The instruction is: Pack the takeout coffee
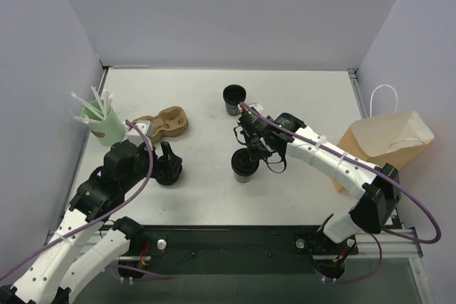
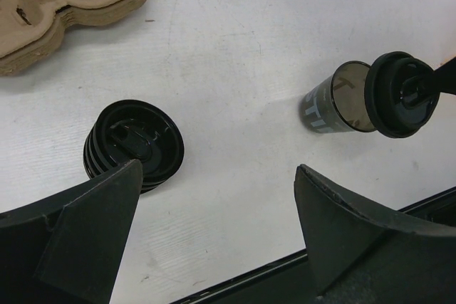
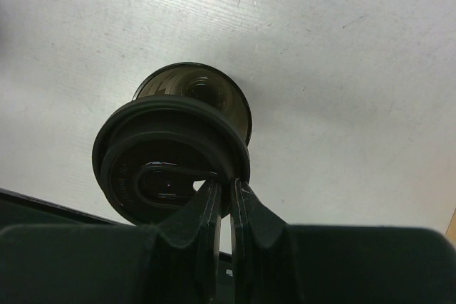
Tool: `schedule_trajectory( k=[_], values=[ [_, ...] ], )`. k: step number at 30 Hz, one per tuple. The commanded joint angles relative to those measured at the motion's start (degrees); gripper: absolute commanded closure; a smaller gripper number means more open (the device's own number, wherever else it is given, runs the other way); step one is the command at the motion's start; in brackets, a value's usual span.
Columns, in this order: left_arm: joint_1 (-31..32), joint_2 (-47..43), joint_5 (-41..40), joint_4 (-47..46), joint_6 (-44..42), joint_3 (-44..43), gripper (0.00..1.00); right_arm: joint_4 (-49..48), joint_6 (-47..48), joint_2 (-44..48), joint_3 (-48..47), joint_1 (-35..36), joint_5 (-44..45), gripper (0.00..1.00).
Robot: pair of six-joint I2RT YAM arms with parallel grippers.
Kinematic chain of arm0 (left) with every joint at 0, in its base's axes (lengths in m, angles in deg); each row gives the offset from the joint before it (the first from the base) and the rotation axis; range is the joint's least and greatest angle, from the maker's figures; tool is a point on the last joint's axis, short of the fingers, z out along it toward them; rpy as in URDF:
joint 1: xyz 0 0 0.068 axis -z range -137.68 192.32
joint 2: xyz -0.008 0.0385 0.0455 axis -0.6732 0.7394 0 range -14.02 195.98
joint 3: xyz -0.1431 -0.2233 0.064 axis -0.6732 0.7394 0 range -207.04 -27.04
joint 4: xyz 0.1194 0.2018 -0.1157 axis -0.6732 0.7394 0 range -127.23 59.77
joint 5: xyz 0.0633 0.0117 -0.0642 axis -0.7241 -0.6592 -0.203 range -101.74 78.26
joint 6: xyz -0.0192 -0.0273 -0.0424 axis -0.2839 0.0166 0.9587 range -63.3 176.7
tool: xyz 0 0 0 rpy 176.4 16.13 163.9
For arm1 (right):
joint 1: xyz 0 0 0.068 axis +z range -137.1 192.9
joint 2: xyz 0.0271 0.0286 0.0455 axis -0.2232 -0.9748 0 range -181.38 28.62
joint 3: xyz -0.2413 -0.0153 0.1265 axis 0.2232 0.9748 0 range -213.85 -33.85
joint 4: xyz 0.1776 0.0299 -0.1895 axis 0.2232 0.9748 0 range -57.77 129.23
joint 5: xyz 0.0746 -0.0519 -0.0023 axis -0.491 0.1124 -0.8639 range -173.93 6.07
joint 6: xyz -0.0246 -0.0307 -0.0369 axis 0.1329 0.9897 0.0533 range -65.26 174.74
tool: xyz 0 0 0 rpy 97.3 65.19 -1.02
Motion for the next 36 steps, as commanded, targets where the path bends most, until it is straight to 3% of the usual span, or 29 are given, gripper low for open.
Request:
schedule_trajectory(
  k=[1, 21, 36],
  values=[
    [-0.18, 1.08, -1.13, -2.01, -1.73, -0.87, 0.03, 2.92, 1.39, -3.07, -3.12, -0.59, 0.25, 1.0],
    [-0.18, 0.81, -0.96, -1.92, -1.73, -0.87, 0.03, 0.55, 2.97, -10.9, -2.95, -3.93, -2.56, 1.0],
    [-0.18, 1.08, -0.61, -2.09, -1.82, -0.87, 0.03, -1.12, 2.36, -8.97, -0.31, -3.93, -3.8, 1.0]
  ],
)
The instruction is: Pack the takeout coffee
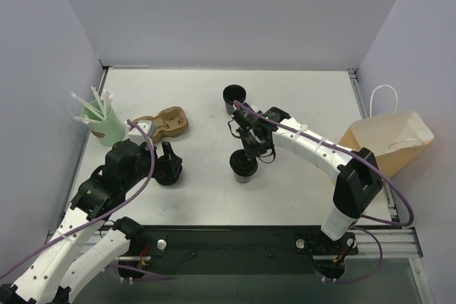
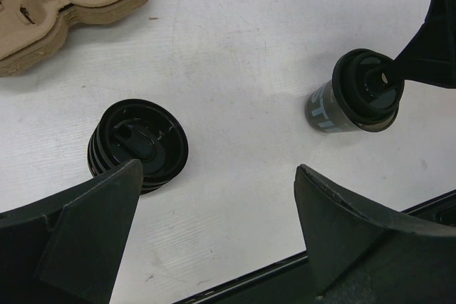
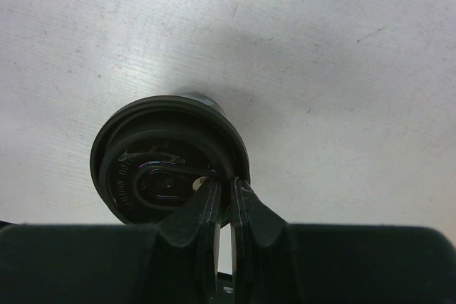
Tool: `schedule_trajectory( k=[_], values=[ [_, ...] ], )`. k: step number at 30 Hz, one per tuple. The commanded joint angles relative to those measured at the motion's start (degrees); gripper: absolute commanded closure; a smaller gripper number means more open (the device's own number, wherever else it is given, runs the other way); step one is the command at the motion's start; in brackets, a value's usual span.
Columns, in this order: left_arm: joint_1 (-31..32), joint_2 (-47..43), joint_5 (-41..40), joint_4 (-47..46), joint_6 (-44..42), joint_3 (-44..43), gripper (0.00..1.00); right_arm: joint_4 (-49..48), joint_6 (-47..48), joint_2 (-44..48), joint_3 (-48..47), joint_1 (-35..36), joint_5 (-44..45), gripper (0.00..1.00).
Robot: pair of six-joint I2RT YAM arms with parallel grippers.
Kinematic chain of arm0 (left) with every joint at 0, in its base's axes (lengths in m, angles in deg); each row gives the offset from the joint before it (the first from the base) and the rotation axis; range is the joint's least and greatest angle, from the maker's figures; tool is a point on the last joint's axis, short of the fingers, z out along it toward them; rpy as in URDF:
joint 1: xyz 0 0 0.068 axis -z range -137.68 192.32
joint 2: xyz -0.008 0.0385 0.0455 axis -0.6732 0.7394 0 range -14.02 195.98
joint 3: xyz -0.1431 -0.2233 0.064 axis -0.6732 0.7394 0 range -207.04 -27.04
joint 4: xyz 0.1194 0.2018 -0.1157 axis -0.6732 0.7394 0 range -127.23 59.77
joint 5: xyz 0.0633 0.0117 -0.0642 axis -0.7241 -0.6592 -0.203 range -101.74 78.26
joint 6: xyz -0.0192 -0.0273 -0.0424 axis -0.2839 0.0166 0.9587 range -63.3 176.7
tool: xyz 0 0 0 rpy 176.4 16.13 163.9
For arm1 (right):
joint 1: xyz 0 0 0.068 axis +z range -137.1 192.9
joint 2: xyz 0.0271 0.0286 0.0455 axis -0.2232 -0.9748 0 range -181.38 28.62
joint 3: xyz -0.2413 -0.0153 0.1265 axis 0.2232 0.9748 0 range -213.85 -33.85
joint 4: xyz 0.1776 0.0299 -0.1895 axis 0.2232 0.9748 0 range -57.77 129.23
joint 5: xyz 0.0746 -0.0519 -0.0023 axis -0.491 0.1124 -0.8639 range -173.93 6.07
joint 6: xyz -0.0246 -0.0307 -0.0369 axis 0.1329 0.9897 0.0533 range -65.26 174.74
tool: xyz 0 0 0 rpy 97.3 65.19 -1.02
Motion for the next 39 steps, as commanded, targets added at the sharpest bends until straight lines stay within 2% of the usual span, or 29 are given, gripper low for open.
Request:
schedule_trajectory(
  k=[1, 39],
  values=[
    [-0.18, 0.07, -0.23, -2.03, -0.92, -0.87, 0.03, 1.79, -0.28, 1.57, 1.48, -0.33, -0.69, 1.0],
    [-0.18, 0.25, -0.59, -1.94, -0.92, -0.87, 0.03, 5.04, 0.51, 3.59, 1.66, -0.15, 0.98, 1.0]
  ],
)
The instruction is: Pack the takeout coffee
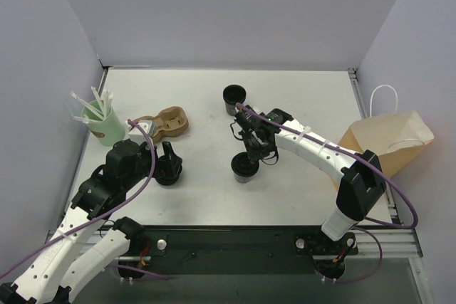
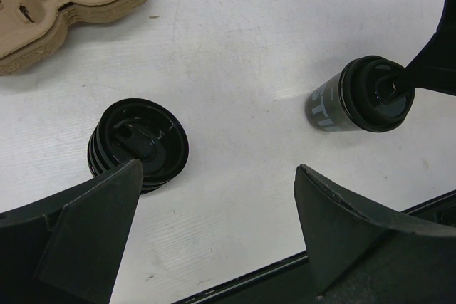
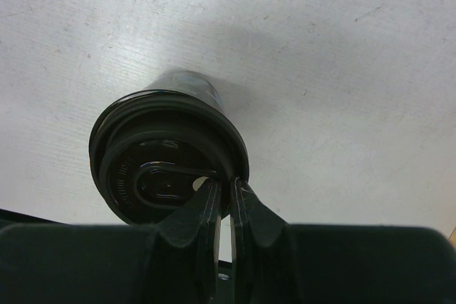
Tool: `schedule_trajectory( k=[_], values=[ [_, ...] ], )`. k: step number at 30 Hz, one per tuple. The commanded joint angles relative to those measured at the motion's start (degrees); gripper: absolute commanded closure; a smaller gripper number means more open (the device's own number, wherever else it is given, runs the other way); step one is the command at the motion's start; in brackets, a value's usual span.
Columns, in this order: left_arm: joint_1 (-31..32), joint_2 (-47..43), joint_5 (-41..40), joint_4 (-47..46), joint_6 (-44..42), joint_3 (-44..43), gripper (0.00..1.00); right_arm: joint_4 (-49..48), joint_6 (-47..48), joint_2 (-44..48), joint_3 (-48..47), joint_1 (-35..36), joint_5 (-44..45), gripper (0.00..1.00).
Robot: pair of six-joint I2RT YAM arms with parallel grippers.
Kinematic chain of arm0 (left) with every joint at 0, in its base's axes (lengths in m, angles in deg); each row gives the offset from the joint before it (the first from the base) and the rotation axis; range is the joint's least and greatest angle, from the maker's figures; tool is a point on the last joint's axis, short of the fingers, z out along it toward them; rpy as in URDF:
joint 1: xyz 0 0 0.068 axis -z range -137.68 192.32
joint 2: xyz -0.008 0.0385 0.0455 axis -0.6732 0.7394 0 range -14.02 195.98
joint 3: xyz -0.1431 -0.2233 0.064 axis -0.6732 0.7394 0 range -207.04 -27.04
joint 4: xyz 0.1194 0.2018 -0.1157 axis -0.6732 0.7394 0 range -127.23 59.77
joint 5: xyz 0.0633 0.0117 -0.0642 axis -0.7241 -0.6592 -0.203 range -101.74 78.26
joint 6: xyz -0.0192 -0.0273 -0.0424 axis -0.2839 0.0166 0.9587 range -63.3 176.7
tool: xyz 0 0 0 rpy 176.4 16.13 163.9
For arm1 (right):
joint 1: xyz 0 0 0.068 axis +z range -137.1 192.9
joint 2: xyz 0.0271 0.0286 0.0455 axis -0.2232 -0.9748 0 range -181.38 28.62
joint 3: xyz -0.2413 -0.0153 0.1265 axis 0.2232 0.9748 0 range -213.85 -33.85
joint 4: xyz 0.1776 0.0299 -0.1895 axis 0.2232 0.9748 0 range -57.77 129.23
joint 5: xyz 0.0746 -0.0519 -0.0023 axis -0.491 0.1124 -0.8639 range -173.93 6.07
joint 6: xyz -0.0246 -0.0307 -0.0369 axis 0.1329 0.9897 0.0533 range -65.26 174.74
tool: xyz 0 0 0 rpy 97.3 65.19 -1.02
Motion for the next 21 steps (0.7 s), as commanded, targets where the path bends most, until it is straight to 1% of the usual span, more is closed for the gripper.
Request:
schedule_trajectory(
  k=[1, 8, 10, 14, 15, 18, 21],
  values=[
    [-0.18, -0.12, -0.48, -1.85, -0.9, -0.87, 0.03, 3.18, 0.03, 1.39, 0.39, -0.11, 1.26, 1.0],
    [-0.18, 0.31, -0.21, -1.94, -0.9, -0.87, 0.03, 1.86, -1.03, 0.86, 1.18, 0.07, 0.29, 0.99],
    [-0.18, 0.4, -0.12, -2.03, -0.9, -0.78, 0.03, 1.78, -1.38, 0.94, 1.18, -0.02, 0.29, 0.93],
    [-0.18, 0.32, -0.04, -1.94, -0.9, -0.78, 0.03, 0.9, -1.73, 1.21, 1.18, 0.07, -1.37, 0.87],
    [-0.18, 0.4, -0.04, -2.03, -0.9, -0.69, 0.03, 0.81, -1.73, 1.21, 1.18, -0.02, -1.64, 0.81],
    [-0.18, 0.49, 0.14, -2.11, -0.99, -0.69, 0.03, 0.37, -2.08, 1.56, 1.27, -0.02, -2.25, 0.74],
    [-0.18, 0.58, 0.32, -2.12, -0.99, -0.69, 0.03, 0.19, -2.7, 2.08, 1.27, -0.19, -2.78, 0.72]
  ],
)
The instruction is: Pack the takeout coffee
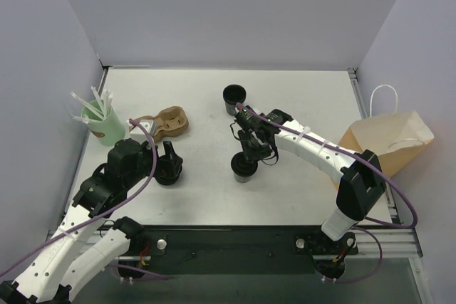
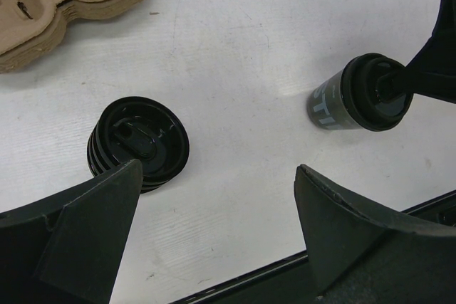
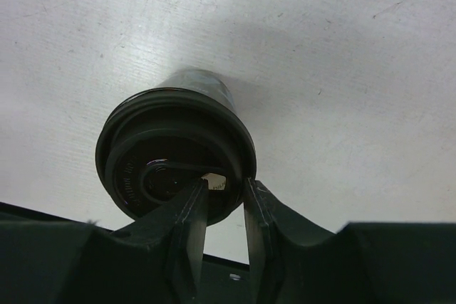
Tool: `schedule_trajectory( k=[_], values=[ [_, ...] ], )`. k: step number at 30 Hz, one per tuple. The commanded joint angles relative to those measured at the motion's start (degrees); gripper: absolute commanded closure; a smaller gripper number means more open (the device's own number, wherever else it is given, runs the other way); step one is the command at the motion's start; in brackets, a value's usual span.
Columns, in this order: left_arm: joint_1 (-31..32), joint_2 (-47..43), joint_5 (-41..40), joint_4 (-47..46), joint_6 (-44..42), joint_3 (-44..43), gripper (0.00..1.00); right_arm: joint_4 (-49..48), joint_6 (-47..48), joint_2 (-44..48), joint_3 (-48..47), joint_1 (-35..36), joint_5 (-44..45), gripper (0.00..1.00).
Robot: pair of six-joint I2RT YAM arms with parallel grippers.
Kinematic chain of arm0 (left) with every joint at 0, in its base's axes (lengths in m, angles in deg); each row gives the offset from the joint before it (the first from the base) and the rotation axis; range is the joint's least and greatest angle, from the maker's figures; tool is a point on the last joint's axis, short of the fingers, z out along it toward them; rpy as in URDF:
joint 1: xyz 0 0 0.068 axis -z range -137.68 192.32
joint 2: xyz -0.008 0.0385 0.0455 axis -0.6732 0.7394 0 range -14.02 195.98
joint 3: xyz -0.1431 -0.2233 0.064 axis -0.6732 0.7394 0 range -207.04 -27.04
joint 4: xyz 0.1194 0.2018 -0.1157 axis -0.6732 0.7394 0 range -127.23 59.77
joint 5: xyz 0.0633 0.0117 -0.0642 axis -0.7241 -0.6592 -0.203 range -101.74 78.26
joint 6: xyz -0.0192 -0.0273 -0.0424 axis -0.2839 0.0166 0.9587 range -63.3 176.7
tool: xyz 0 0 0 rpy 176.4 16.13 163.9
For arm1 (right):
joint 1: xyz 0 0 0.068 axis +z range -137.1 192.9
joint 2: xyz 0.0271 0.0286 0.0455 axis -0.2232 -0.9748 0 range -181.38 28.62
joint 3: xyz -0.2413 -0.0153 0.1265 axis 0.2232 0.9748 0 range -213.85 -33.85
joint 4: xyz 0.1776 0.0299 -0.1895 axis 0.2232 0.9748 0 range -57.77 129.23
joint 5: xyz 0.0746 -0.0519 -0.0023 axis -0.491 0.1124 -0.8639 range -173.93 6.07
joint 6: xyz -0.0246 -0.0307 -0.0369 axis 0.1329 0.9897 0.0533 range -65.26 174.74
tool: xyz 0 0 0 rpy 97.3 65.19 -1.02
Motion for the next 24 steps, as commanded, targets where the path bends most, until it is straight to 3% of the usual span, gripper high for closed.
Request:
schedule_trajectory(
  k=[1, 7, 11, 15, 24],
  values=[
    [-0.18, -0.01, 0.62, -2.12, -1.07, -0.61, 0.03, 1.13, -1.43, 2.26, 0.33, -0.11, -1.14, 0.71],
    [-0.09, 3.14, 6.23, -3.52, -0.9, -2.36, 0.11, 1.13, -2.05, 5.68, 0.15, -1.33, -1.58, 0.64],
    [0.87, 9.72, 10.37, -5.27, 2.35, -6.31, 0.16, 1.05, -2.05, 8.76, 1.2, -2.74, -3.43, 0.57],
    [3.25, 15.97, 11.08, -12.46, 5.69, -8.34, 0.16, -0.71, -1.79, 12.71, 5.67, -3.7, -3.86, 0.54],
    [7.29, 30.56, 15.74, -30.58, 12.11, -5.53, 0.12, -18.98, 0.67, 21.07, 19.48, -14.07, -24.85, 0.49]
  ],
)
